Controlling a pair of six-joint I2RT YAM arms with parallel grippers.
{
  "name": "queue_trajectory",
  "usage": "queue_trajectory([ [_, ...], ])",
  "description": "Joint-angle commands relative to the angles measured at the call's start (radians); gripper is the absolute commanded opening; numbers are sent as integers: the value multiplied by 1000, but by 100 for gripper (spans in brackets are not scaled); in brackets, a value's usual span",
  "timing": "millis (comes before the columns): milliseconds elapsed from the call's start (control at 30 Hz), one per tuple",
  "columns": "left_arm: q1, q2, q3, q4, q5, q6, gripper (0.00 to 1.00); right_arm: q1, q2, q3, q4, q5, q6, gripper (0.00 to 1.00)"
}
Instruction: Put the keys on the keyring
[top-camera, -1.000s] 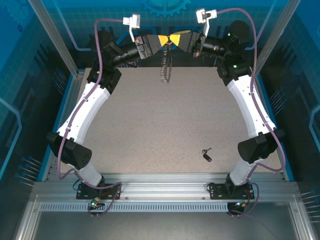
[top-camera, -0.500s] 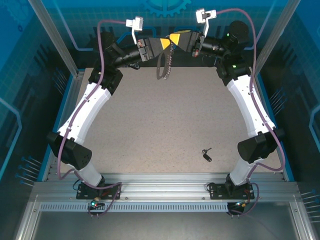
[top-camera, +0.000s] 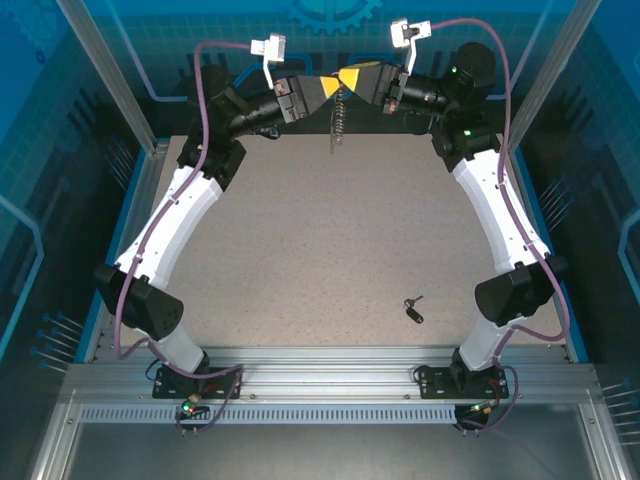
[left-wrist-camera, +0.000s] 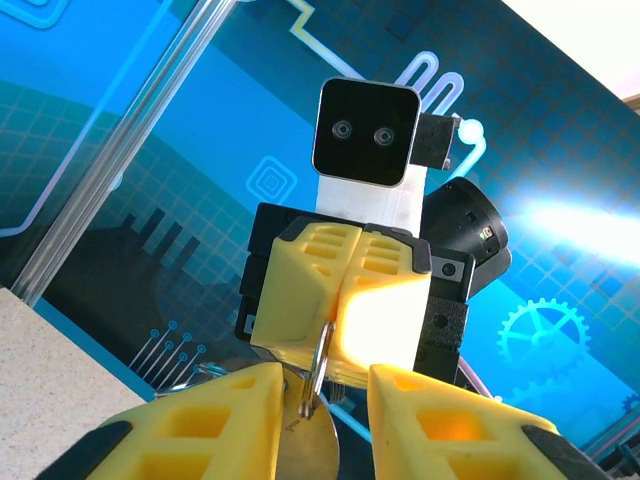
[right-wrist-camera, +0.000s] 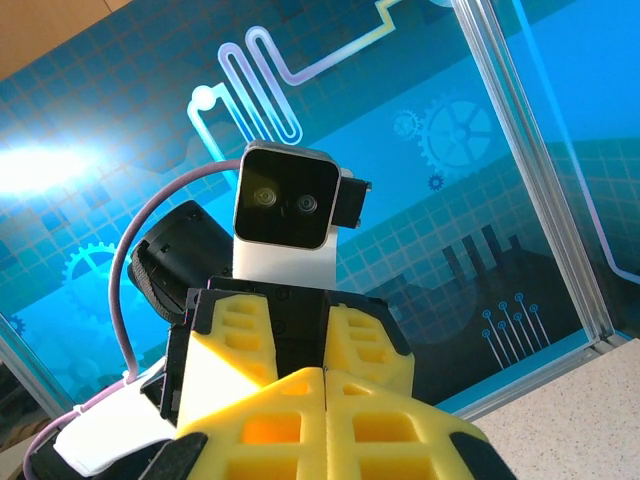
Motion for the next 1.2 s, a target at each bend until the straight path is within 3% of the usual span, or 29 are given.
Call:
queue_trajectory([
  [0,-3,-23,2,46,-18,17,26,2,2,-6,25,2,4,0],
  [300,-3,-15,5,59,-24,19,12,0,8,0,35,-17,18,0],
  [433,-4,-10,7,68,-21,32,0,0,4,-3,27,-13,38,0],
  [467,-4,-11,6,68,-21,44,0,-4,1,-9,21,1,48,7],
  [567,-4,-20,-1,56,-25,103,0,-36,-35,-72,38,59,104,47],
  [600,-3,-27,-5,51,-28,133,0,-53,-53,-102,33,87,121,53],
  [733,-4,-66,-26,6,-58,273,0,-117,-138,-234,-19,188,152,62],
  [967,-11,-157,-91,-63,-157,518,0,-171,-259,-452,-151,283,135,65],
  [1167,-44,-234,-141,-150,-337,720,0,-167,-311,-549,-324,340,49,66],
])
